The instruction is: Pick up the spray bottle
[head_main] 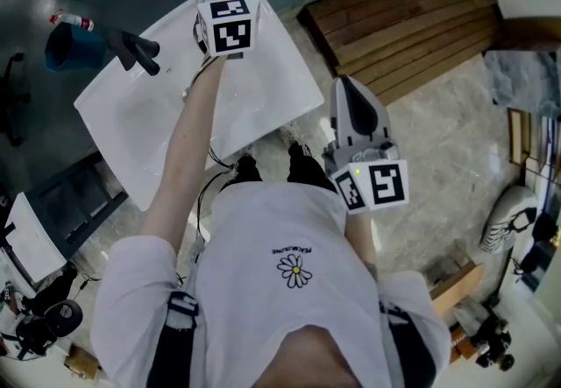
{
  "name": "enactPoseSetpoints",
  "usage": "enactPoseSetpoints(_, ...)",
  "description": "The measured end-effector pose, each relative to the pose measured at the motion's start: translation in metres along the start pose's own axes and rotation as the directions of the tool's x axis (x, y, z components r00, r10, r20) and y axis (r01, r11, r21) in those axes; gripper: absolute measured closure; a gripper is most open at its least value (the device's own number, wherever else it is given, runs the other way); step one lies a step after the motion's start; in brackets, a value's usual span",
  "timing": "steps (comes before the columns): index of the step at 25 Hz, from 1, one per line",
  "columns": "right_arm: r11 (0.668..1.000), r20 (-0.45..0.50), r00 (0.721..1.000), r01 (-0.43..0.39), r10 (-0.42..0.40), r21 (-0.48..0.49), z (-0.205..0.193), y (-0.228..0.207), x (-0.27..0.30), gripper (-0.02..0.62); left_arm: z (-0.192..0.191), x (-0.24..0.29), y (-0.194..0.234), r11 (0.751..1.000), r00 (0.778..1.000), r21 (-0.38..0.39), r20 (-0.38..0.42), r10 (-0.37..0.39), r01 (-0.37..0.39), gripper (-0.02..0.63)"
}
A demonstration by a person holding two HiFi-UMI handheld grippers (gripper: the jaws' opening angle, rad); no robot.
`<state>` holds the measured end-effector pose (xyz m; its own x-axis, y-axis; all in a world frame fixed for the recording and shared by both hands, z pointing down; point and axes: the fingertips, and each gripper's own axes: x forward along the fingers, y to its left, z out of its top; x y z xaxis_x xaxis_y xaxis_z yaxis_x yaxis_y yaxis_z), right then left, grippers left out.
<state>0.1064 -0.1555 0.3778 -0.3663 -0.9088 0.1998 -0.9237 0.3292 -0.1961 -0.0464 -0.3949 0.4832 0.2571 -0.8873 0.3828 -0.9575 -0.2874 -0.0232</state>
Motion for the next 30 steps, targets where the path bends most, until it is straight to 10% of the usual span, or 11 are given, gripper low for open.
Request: enactPoseSetpoints(30, 0.982, 0.052, 0.983, -0.174, 0.178, -0.077, 0.033, 0.060, 0.018, 0.566, 0.112, -0.124, 0.035, 0.994, 0.966, -0.033, 0.233, 0.114, -0.109, 0.446)
